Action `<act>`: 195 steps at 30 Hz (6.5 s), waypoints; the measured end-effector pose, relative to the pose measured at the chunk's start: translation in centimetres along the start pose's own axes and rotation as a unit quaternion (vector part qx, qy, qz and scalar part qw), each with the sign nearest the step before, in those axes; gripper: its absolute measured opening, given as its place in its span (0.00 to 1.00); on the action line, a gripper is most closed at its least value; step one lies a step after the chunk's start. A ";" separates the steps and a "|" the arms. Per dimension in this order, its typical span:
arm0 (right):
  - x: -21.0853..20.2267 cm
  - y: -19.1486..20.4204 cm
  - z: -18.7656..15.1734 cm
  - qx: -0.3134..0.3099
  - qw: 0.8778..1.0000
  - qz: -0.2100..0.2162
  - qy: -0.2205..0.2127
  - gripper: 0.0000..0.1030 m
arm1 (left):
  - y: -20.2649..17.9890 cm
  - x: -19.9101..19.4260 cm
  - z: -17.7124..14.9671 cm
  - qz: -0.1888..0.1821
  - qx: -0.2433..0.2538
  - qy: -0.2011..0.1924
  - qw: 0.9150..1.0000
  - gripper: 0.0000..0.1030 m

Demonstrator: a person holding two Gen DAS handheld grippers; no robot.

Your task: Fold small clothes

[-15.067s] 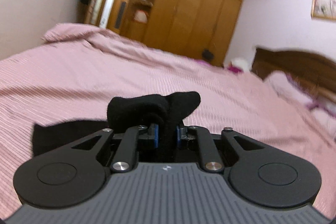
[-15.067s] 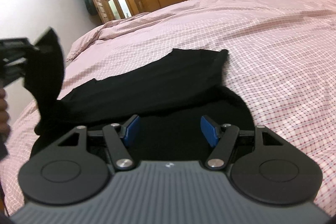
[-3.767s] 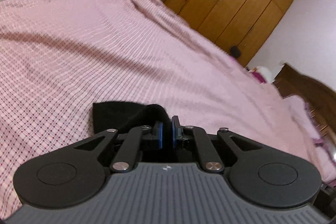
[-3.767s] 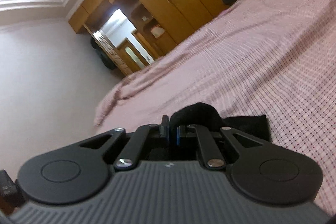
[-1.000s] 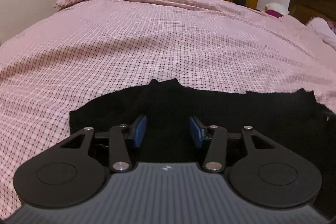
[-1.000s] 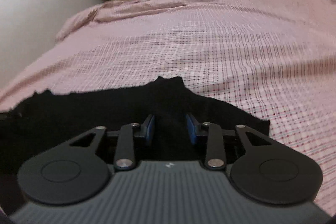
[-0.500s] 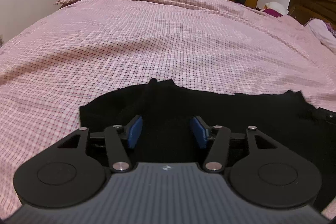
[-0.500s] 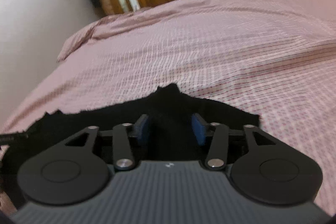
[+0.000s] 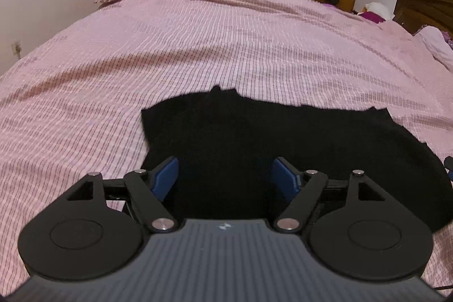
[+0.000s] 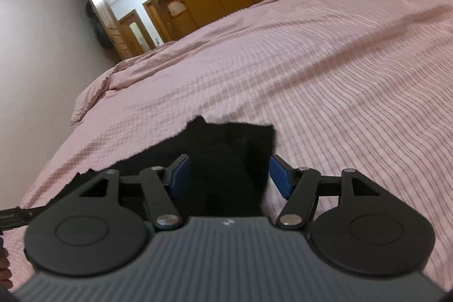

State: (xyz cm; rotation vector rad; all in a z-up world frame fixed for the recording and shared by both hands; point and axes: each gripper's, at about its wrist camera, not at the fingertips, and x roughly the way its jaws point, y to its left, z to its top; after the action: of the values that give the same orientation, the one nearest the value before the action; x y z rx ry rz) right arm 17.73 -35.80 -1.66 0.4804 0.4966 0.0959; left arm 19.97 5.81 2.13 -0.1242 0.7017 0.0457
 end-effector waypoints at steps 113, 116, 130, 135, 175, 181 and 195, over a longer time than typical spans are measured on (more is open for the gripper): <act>1.6 5.4 2.5 0.080 0.985 0.154 0.027 0.22 | 5.4 -2.0 -0.7 0.025 -0.042 0.074 0.996 0.85; 1.6 6.8 3.0 0.067 0.984 0.160 0.027 0.22 | 5.7 -2.0 -0.6 0.024 -0.045 0.073 0.996 0.86; 2.1 16.8 3.2 -0.044 0.979 0.194 0.044 0.21 | 9.0 -2.9 -1.0 0.030 -0.074 0.061 0.995 0.86; 3.4 21.4 1.1 -0.099 0.972 0.201 0.076 0.21 | 10.4 -3.7 -1.5 0.038 -0.080 0.050 0.995 0.86; 1.5 21.1 -1.0 -0.103 0.966 0.186 0.149 0.52 | 8.6 -8.6 -1.6 -0.092 -0.103 -0.019 0.990 0.86; 5.3 20.6 -0.3 -0.031 0.967 0.167 0.188 0.52 | 6.5 -7.8 -1.5 -0.139 -0.109 -0.006 0.984 0.86; 10.6 21.9 -0.5 0.011 0.962 0.150 0.226 0.53 | 6.2 -3.1 -2.4 -0.129 -0.140 -0.030 0.981 0.75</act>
State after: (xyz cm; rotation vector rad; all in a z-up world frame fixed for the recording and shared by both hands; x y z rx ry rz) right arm 27.32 -14.04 3.57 0.5561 0.8704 0.5005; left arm 15.52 11.62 1.69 -0.4811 0.6117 -0.1007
